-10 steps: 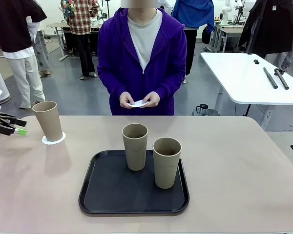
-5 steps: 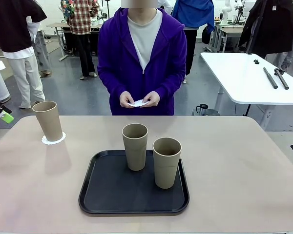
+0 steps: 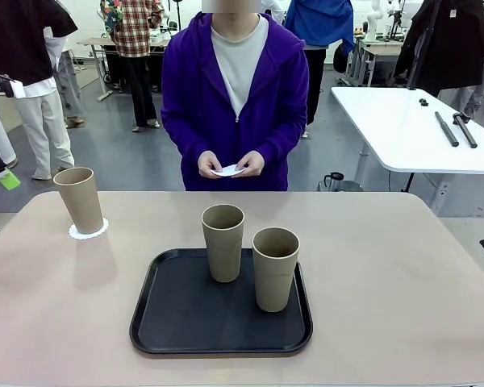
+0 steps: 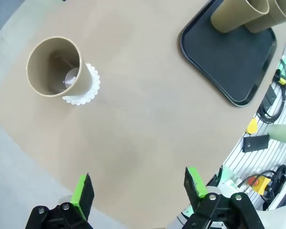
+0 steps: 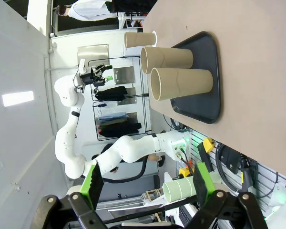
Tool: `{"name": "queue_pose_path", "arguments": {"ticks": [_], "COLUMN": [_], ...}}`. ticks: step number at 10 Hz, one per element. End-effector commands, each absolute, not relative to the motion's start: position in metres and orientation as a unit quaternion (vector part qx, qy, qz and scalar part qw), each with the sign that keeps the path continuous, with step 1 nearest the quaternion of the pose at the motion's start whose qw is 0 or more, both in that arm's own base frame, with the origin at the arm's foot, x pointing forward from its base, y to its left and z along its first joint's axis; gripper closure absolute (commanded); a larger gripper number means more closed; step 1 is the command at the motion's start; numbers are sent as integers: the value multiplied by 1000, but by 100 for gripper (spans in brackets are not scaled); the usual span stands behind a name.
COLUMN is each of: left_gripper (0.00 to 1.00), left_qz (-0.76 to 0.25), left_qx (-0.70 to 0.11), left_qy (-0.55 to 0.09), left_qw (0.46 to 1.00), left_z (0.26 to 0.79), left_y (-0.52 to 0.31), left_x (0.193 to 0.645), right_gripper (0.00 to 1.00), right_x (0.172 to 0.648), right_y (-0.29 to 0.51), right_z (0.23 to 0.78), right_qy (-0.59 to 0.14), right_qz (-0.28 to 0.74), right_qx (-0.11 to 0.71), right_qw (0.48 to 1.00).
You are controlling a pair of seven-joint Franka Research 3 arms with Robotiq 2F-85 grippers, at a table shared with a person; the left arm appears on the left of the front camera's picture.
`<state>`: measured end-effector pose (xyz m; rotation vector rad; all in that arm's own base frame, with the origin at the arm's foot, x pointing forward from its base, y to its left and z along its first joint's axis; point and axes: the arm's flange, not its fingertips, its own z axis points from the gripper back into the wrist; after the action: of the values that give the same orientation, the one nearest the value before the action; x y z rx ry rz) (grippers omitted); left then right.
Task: Place coasters on the table and set cups on them.
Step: Pick up one Reusable plastic cup and place it on a coaster set by the human, then take one Reusable plastic cup from the Flat Tray and place it on a coaster set by the human.
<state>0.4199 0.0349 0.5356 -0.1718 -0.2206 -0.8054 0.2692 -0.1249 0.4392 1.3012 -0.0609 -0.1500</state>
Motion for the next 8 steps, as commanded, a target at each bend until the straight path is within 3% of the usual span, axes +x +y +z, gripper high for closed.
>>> {"name": "queue_pose_path", "arguments": {"ticks": [1, 8], "left_gripper": [0, 0], "left_qz": [-399, -399], "left_qx": [-97, -97], "left_qy": [-106, -106], "left_qw": [906, 906], "left_z": [528, 528], "left_y": [41, 41], "left_x": [422, 422], "right_gripper": [0, 0], "right_x": [269, 269], "right_y": [-124, -124], "right_z": [440, 440], "right_qy": [-29, -29], "right_qz": [-70, -70], "right_qx": [608, 608], "right_qw": [791, 791]}}
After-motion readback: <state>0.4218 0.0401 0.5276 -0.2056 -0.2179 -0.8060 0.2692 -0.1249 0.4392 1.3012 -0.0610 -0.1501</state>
